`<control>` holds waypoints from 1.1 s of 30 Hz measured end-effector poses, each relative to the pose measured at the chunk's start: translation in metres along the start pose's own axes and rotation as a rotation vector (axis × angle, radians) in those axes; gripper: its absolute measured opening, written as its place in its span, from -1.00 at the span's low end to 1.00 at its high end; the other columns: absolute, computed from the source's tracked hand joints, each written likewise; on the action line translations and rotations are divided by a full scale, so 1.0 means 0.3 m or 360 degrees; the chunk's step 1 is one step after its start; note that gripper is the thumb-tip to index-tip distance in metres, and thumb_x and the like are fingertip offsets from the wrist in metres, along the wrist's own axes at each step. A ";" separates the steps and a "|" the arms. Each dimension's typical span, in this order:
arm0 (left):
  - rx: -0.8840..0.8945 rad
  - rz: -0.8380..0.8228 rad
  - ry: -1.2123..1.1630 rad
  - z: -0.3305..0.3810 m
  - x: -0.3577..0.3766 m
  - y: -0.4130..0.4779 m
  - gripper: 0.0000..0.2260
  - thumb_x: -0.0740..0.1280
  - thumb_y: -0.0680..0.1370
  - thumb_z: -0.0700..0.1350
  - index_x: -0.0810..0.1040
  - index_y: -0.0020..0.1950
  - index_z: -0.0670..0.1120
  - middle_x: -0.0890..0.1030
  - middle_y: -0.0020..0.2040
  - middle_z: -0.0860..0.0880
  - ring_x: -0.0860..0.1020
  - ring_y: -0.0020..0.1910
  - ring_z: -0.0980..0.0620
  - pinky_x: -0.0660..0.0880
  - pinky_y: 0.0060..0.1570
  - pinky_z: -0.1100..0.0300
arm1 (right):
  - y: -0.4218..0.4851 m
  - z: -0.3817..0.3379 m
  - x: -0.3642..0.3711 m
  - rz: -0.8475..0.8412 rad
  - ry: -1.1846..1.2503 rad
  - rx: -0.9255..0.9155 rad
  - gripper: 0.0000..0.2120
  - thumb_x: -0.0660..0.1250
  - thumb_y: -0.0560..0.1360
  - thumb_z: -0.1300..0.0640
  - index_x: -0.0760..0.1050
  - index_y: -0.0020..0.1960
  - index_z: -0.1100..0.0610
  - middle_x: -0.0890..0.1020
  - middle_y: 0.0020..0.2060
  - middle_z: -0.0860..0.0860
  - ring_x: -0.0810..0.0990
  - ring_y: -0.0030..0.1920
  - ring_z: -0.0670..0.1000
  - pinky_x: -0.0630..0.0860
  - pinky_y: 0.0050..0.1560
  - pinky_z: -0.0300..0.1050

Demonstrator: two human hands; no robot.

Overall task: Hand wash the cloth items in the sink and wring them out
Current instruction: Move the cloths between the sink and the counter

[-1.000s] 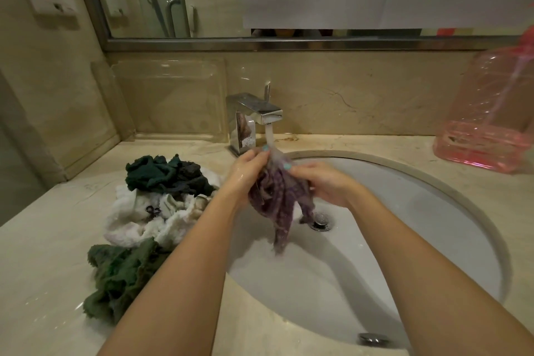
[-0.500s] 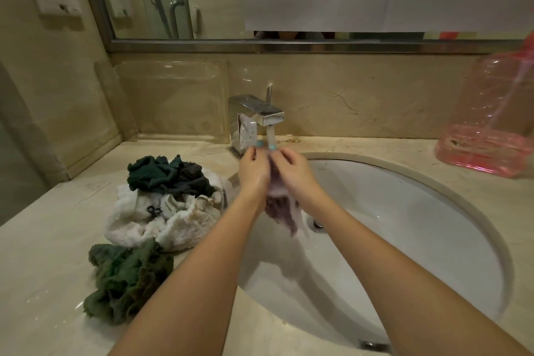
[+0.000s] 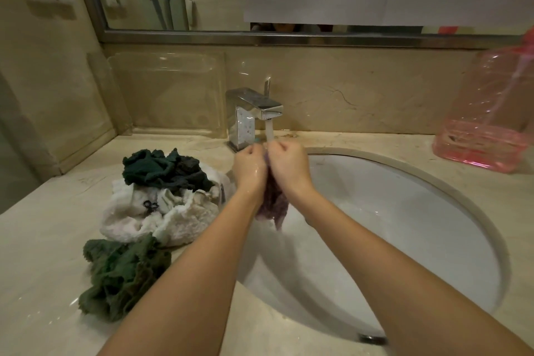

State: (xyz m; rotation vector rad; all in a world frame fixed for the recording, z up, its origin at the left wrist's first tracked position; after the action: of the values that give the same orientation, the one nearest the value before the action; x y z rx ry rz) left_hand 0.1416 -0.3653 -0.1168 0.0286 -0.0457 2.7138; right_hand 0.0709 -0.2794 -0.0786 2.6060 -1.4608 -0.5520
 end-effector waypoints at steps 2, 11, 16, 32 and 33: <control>0.0101 -0.0069 0.0056 0.019 0.035 -0.035 -0.68 0.22 0.59 -0.12 0.48 -0.37 -0.12 0.52 -0.41 -0.11 0.49 -0.33 -0.05 0.45 -0.27 0.10 | 0.047 0.065 -0.041 0.0089 -0.0024 0.0157 -0.61 0.12 0.57 0.23 0.32 -0.43 0.09 0.43 -0.45 0.00 0.38 -0.28 0.08 0.24 -0.27 -0.11; 0.0008 -0.0054 -0.0064 -0.003 0.001 0.030 -0.69 0.22 0.58 -0.19 0.47 -0.38 -0.11 0.51 -0.38 -0.08 0.46 -0.23 -0.05 0.37 -0.21 0.09 | -0.023 -0.040 0.003 -0.0012 -0.0137 -0.0126 -0.55 0.14 0.58 0.22 0.26 -0.49 0.06 0.36 -0.53 -0.04 0.29 -0.45 -0.05 0.20 -0.37 -0.08; 0.0020 -0.0349 -0.0109 0.031 0.073 -0.032 -0.71 0.23 0.63 -0.04 0.49 -0.27 -0.10 0.50 -0.29 -0.13 0.48 -0.24 -0.05 0.41 -0.14 0.11 | 0.078 0.058 -0.077 0.0166 -0.0153 0.0060 -0.54 0.07 0.65 0.10 0.31 -0.43 0.10 0.43 -0.44 0.03 0.39 -0.33 0.08 0.23 -0.27 -0.08; 0.0172 -0.0582 -0.0281 0.056 0.010 0.012 -0.90 0.23 0.65 -0.04 0.46 -0.01 -0.03 0.63 -0.09 -0.07 0.63 -0.15 0.05 0.56 -0.20 0.17 | 0.100 0.206 -0.160 -0.0505 0.0520 0.0529 -0.76 0.35 0.54 0.18 0.59 0.05 0.38 0.70 -0.12 0.21 0.67 -0.09 0.14 0.62 -0.18 -0.13; 0.0136 -0.0544 -0.0408 0.054 0.006 0.018 -0.89 0.20 0.67 -0.06 0.45 -0.02 -0.04 0.62 -0.14 -0.05 0.62 -0.20 0.07 0.55 -0.22 0.19 | 0.088 0.227 -0.141 -0.0548 0.0354 0.0575 -0.73 0.38 0.53 0.10 0.60 0.04 0.33 0.70 -0.11 0.19 0.67 -0.08 0.14 0.63 -0.12 -0.10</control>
State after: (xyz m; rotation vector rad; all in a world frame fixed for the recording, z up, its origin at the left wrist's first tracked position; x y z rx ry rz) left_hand 0.1379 -0.3702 -0.1007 0.3744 0.0001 2.3534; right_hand 0.0053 -0.2521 -0.1238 3.1014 -1.1382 -0.0125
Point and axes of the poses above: each hand's wrist, its own y-axis towards the middle knuckle, its own x-axis out of the palm, z = x × y, the point moved 9 cm from there along y, towards the middle knuckle
